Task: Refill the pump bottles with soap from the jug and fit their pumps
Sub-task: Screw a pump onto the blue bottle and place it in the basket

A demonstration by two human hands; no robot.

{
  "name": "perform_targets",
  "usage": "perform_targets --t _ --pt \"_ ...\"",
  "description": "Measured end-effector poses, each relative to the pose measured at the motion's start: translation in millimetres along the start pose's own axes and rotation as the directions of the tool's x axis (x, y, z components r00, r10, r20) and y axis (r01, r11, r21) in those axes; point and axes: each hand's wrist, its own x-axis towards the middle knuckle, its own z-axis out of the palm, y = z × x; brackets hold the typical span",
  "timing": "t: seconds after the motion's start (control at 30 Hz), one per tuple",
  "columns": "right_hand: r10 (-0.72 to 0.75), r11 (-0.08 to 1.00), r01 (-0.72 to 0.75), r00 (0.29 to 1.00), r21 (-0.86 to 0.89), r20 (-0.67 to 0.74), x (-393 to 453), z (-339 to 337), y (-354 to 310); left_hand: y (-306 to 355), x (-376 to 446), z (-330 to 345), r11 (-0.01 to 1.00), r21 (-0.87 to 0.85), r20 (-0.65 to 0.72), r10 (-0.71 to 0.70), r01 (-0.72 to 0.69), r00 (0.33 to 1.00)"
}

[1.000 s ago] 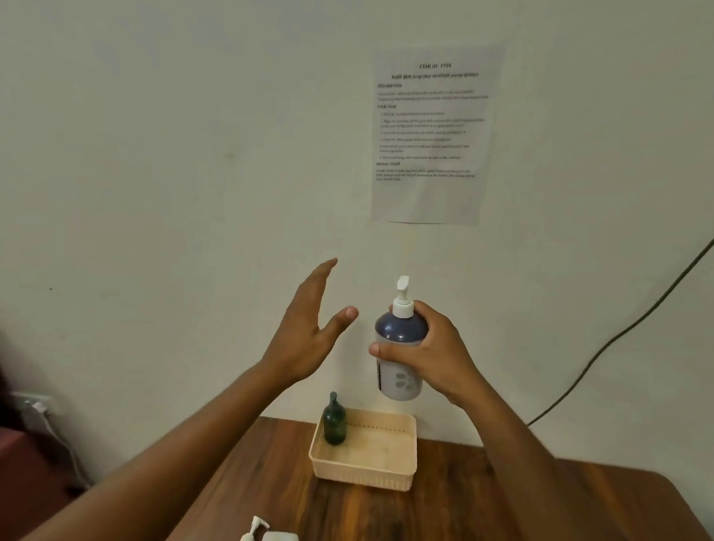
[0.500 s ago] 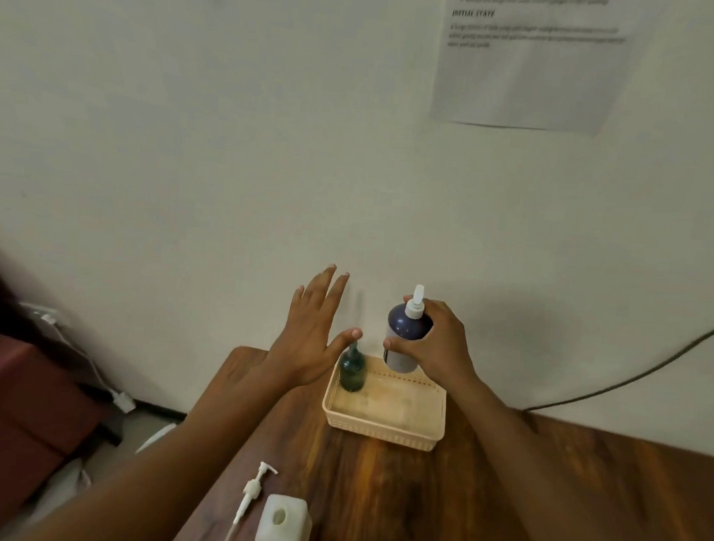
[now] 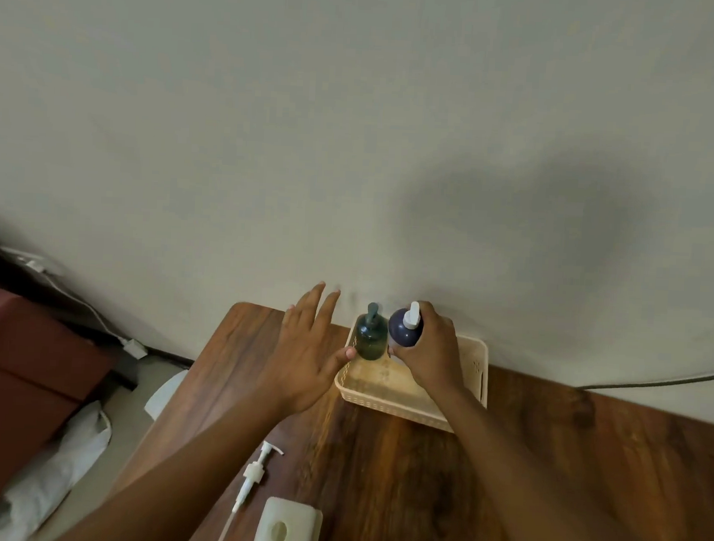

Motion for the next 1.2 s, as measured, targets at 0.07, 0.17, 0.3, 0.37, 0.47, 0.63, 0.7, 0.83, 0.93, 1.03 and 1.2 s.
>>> perform_targets --t 0.07,0.17,0.3,0.37,0.47,0.63,0.7,0.83,0.93,1.03,1.2 --pt "0.013 1.000 -0.013 1.000 -0.019 0.002 1 12 7 -6 -3 7 1.000 0.003 -0.006 -0.010 0.010 1.000" --pt "0.008 1.000 -0.008 1.000 -0.030 -0.004 1 26 18 -16 -6 17 1.000 -0.015 -0.004 -0.017 0.017 1.000" --pt "-0.009 0.999 0.006 0.999 -0.053 -0.045 -2 37 30 -29 -8 28 0.998 -0.058 -0.009 -0.034 0.033 0.999" --pt "-0.014 0.997 0.009 0.998 -0.076 -0.065 -2 40 33 -34 -9 32 0.996 -0.070 -0.009 -0.048 0.047 0.999" --pt "-0.020 0.995 0.014 0.998 -0.094 -0.063 -1 41 34 -37 -11 36 0.996 -0.061 -0.004 -0.062 0.061 0.998" --pt "0.061 0.998 -0.061 0.998 -0.012 -0.004 -7 27 28 -38 -21 34 0.993 -0.066 0.006 -0.102 0.102 0.995" --pt "0.095 0.995 -0.095 0.995 0.011 0.001 -20 20 24 -39 -29 29 0.987 -0.090 0.032 -0.131 0.133 0.991" --pt "0.084 0.996 -0.085 0.996 0.022 0.036 -56 11 15 -42 -53 20 0.974 -0.107 0.090 -0.189 0.198 0.978" --pt "0.047 0.996 -0.053 0.995 0.066 0.093 -85 8 0 -44 -74 14 0.960 -0.115 0.126 -0.241 0.256 0.962" --pt "0.033 0.992 -0.056 0.979 0.111 0.199 -116 7 -25 -44 -93 6 0.951 -0.120 0.153 -0.266 0.285 0.952" --pt "0.046 0.987 -0.105 0.909 0.120 0.414 -166 17 -63 -51 -121 -8 0.929 -0.093 0.204 -0.334 0.358 0.920"
